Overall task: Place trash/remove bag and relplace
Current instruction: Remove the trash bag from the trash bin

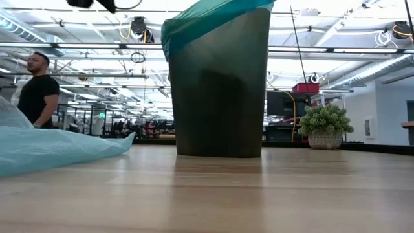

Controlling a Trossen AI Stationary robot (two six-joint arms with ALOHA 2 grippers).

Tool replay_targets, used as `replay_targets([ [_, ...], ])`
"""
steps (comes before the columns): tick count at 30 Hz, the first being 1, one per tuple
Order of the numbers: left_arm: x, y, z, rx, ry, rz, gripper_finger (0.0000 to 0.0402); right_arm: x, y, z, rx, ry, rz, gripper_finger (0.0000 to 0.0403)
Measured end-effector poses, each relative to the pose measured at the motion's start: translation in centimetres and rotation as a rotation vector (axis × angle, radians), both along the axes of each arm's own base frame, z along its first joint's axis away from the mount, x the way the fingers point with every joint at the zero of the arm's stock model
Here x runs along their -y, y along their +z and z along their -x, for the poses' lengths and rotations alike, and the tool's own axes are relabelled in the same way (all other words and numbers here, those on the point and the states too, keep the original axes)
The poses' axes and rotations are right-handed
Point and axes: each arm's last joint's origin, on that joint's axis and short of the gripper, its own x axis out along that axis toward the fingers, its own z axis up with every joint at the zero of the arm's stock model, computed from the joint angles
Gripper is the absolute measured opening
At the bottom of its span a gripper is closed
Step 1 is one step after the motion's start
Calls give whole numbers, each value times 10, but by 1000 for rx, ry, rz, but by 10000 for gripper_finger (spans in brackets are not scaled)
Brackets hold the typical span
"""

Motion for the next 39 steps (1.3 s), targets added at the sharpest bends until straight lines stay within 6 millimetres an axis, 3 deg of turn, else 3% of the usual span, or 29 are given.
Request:
replay_targets([
  [3,-3,-17,-7,156,30,-21,0,0,0,0,3,9,-11,24],
  [6,1,-37,0,303,68,13,0,-1,0,0,6,11,-27,28],
  [12,4,-99,3,401,144,234,0,-1,0,0,10,-7,-57,29],
  [18,-7,-139,-22,651,150,285,0,-1,0,0,16,-36,-101,29],
  [21,-12,-149,-31,758,152,292,0,-1,0,0,17,-45,-114,29],
  [26,-20,-166,-42,703,182,307,13,-1,0,0,18,-50,-124,29],
  [35,-31,-178,-72,766,66,351,122,-1,0,0,18,-48,-124,29],
  [39,-35,-193,-80,709,85,377,148,-1,0,0,18,-48,-124,29],
])
